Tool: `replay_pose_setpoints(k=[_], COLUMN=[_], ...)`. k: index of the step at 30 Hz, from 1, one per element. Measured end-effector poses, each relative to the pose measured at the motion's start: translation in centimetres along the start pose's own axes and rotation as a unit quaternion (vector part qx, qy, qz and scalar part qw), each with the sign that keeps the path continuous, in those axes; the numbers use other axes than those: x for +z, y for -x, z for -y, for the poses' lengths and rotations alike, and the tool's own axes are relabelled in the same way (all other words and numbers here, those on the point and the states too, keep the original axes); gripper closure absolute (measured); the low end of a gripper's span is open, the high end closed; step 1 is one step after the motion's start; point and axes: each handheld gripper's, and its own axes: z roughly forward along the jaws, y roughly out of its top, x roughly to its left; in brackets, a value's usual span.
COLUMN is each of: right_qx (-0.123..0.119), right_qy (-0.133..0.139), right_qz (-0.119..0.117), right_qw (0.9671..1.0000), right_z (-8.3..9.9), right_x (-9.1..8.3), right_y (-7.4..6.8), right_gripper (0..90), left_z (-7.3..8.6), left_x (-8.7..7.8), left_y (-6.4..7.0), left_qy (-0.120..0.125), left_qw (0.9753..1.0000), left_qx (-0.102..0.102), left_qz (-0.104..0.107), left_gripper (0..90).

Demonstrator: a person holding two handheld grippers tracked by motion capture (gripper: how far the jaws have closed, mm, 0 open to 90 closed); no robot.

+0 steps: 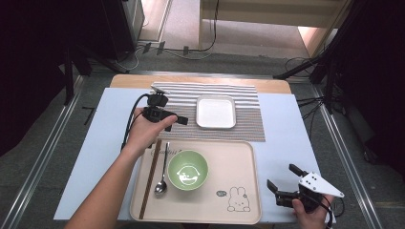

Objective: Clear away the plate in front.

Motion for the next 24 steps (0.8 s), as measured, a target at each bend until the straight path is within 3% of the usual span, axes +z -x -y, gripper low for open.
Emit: replay_pose_setpoints(k=[13, 17, 24], right_qx=[0.002, 0.006, 0.007], right_qy=[0.003, 0.004, 0.007], right_qz=[-0.002, -0.003, -0.004], right_qw=[1.0, 1.0, 0.9999], right_z=[-0.1, 0.0, 0.0], right_x=[0.0, 0.0, -0.1], right_y=[0.3, 0.4, 0.5], right_gripper=[2.6, 2.6, 2.6], left_z=[-2.8, -3.5, -4.8], left_x=[1.7, 2.1, 3.3], left_y=[-0.2, -0.3, -0.8], left_qy=[0.002, 0.011, 0.005], left_qw=[0.9999, 0.9997, 0.9994], left_qx=[-0.01, -0.023, -0.03], left_qz=[-0.008, -0.006, -0.014], left_gripper=[43.6, 45.8, 48.8])
